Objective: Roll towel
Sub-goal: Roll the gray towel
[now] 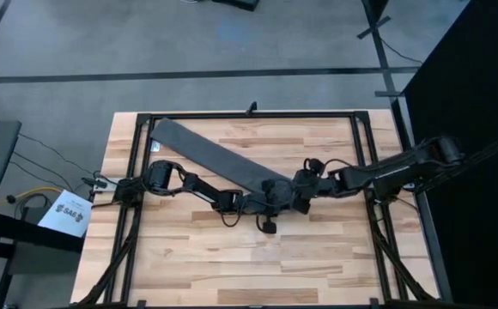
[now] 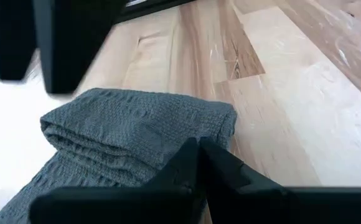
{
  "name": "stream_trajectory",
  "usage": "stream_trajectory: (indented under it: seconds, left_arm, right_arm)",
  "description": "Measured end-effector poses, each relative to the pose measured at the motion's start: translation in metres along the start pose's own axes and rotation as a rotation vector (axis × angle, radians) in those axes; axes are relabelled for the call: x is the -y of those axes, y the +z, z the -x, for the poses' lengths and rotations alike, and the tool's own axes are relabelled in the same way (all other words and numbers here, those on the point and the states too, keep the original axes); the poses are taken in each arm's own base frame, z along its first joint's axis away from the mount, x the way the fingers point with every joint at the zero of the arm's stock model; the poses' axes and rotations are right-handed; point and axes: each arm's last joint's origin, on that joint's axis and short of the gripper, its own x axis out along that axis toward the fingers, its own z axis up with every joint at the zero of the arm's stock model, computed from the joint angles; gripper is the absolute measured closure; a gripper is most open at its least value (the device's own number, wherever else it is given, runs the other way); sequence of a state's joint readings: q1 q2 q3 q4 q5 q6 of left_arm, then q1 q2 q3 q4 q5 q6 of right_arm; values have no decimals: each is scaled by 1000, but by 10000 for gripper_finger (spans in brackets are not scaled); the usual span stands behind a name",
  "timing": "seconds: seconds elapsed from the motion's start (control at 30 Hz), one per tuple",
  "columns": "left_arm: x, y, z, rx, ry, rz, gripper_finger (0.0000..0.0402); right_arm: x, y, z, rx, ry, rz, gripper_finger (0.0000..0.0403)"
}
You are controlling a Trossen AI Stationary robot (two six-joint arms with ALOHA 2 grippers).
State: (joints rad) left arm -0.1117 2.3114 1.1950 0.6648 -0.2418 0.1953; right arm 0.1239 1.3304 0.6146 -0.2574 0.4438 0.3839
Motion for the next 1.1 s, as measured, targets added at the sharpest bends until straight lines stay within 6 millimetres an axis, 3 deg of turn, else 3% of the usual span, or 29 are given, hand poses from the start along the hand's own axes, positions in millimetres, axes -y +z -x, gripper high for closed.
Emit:
stream_trajectory:
  seconds: [0.33, 0.5, 0.8, 0.97, 1.1]
  left_arm:
    - [-3, 2, 2, -17, -1, -13, 396]
    - [-3, 2, 2, -18, 0, -13, 396]
    - [-4, 1, 2, -30, 5, -9, 396]
    - [-4, 1, 2, -30, 5, -9, 396]
    - [-5, 2, 3, -30, 4, -9, 396]
  right_arm:
    - [20, -8, -45, -83, -78, 22, 233]
    - [24, -12, -57, -117, -107, 13, 233]
    - [37, -6, -32, -93, -179, 2, 233]
    - [35, 2, -6, 1, -119, -9, 233]
    - [25, -2, -2, 38, -26, 4, 233]
